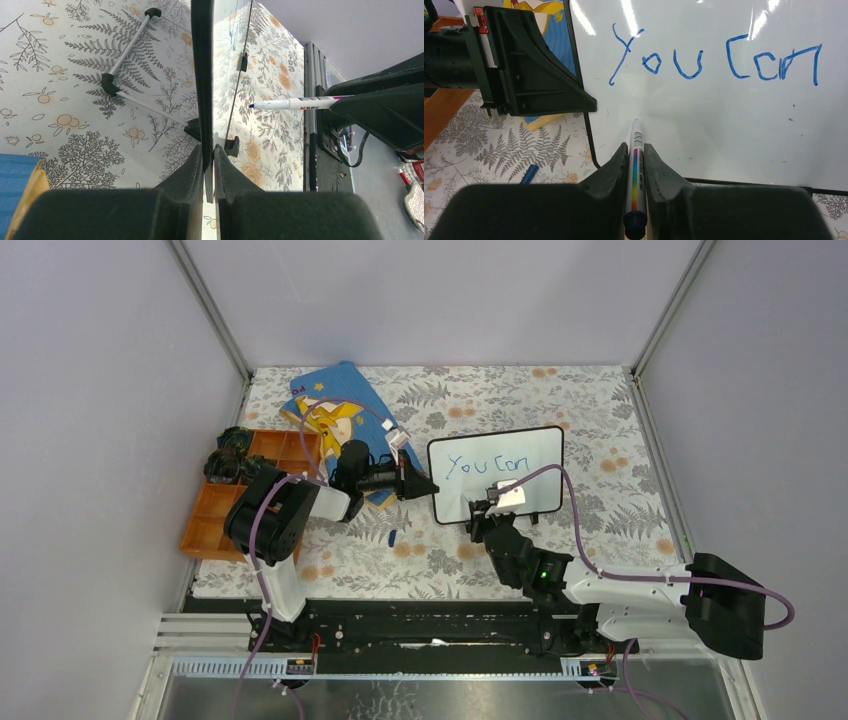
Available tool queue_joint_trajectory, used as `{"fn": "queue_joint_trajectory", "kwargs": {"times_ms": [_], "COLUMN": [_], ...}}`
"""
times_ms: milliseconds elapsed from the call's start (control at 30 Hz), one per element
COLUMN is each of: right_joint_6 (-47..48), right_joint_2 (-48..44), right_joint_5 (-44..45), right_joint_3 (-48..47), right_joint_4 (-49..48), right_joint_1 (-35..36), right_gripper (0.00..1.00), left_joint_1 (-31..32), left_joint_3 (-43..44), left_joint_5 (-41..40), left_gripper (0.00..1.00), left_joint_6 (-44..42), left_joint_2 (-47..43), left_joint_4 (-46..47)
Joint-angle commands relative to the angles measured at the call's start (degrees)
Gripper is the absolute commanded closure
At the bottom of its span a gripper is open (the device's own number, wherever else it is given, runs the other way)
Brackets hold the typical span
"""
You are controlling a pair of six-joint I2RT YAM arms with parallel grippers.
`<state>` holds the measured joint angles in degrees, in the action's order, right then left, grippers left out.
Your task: Write a sentence on the whiteboard
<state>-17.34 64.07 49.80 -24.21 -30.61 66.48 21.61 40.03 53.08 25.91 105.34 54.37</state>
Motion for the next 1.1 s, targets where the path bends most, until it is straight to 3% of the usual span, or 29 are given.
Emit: {"fn": "queue_joint_trajectory", "kwargs": {"times_ms": [0, 1067], "right_joint_6": [-1.0, -2.6], "right_joint_2": [0.0, 4.4], "right_joint_5": [-1.3, -3.0], "right_joint_3": [-1.5, -4.3], "right_joint_4": [-3.5, -0.5], "right_joint_1": [-1.0, -3.7], "right_gripper": [1.0, 1.0], "left_joint_1": [1.6, 1.6], "left_joint_3": [-0.3, -0.3], "left_joint_5": [-1.2, -1.2], "left_gripper": [1.0, 1.0], "left_joint_6": [-3.7, -3.7], "left_joint_2": [1.5, 1.3], "left_joint_4": [-5.8, -5.9]}}
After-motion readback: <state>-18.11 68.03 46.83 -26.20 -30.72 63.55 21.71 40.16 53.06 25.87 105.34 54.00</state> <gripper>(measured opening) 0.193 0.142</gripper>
